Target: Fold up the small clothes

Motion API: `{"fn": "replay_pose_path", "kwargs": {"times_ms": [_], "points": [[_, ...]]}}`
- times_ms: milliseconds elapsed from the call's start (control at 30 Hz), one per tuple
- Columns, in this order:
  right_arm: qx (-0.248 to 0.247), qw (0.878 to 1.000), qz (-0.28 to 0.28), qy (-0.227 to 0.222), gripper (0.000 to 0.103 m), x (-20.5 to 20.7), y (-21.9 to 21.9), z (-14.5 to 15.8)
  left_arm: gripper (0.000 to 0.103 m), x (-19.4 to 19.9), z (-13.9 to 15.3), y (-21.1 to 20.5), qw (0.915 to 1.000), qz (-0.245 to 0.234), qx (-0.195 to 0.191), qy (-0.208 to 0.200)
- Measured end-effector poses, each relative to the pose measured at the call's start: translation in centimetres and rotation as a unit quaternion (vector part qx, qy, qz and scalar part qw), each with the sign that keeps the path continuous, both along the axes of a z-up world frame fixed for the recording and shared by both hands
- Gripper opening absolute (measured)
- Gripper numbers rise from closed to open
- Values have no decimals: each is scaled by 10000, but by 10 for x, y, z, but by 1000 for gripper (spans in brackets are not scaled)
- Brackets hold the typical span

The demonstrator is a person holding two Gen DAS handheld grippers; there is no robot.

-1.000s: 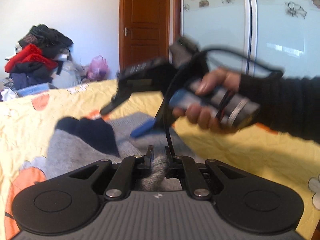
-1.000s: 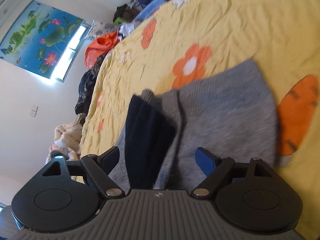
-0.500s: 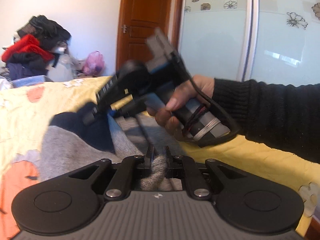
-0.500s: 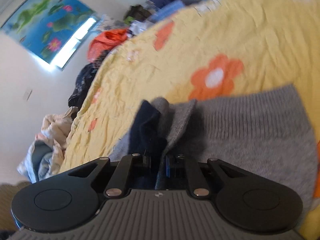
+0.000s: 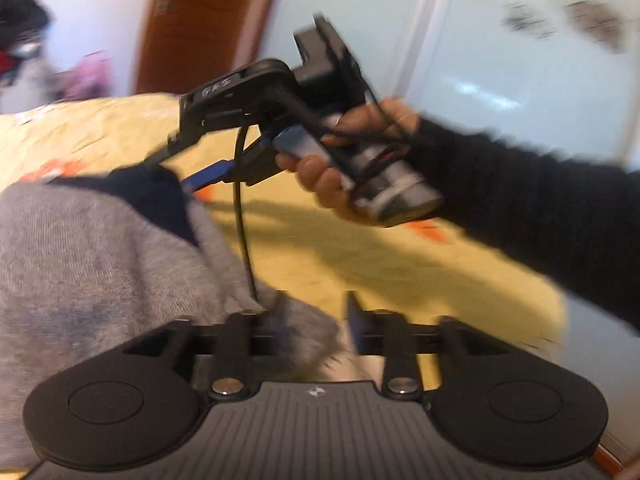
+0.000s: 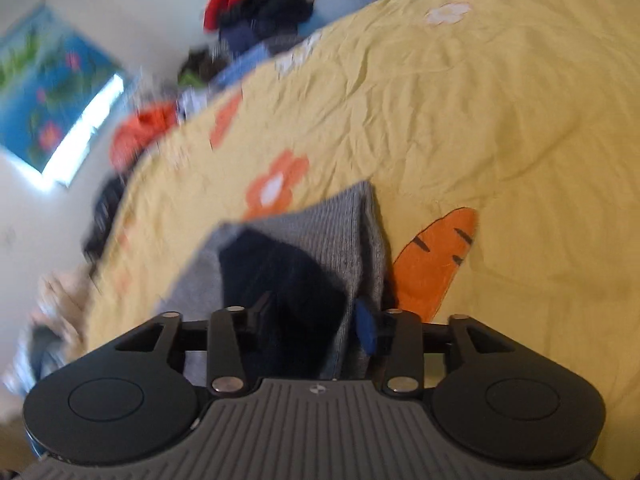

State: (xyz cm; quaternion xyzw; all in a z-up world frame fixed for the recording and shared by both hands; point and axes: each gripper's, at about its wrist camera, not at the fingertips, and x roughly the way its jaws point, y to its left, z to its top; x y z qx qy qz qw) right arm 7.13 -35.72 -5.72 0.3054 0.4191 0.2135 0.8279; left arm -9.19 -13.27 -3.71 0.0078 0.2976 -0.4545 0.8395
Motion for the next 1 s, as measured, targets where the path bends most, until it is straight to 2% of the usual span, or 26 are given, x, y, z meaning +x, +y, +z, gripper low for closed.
{"fn": "replay_pose_path", "kwargs": {"times_ms": [33,67,167,233,300,333,400,500,567,667,800,833,900,933,967,1000], "points": [[180,9996,-191,-116,69,-10,-7,4,73,-6,5,15,9999,-4,-26,-102],[355,9985,-335,-265,75,-23,-15,9,78,-13,11,32,9996,76,-51,-260],[589,9958,-397,-572,75,-64,-24,24,78,-24,29,84,9977,299,-171,-588],[811,9939,-218,-721,76,-94,-20,32,78,-19,33,111,9943,777,-83,-728],[954,9932,108,-662,80,-116,-7,34,78,-20,30,124,9887,1123,290,-953],[951,9936,208,-569,79,-126,2,32,78,-20,28,126,9857,1122,561,-1126],[771,9960,341,-304,80,-145,16,26,78,-27,20,124,9788,843,1102,-1506],[597,9980,205,5,80,-170,18,12,78,-39,4,116,9649,593,1638,-1966],[663,9977,39,132,79,-179,13,4,78,-42,-9,108,9626,481,1761,-2000],[689,9971,-123,292,79,-177,16,-4,78,-39,-25,103,9618,645,1836,-1924],[372,9978,102,543,78,-164,35,-13,78,-31,-38,97,9604,905,1916,-1811],[255,9977,131,610,78,-160,40,-17,76,-28,-39,93,9608,948,1875,-1806],[271,9980,208,532,79,-158,48,-16,65,-26,-38,90,9613,992,1829,-1805],[180,9982,240,514,67,-156,51,-15,47,-25,-38,88,9616,973,1834,-1794],[48,9986,294,434,28,-154,54,-13,28,-23,-37,86,9623,947,1837,-1770],[-139,9987,376,312,19,-154,56,-9,24,-22,-37,85,9631,943,1833,-1733]]}}
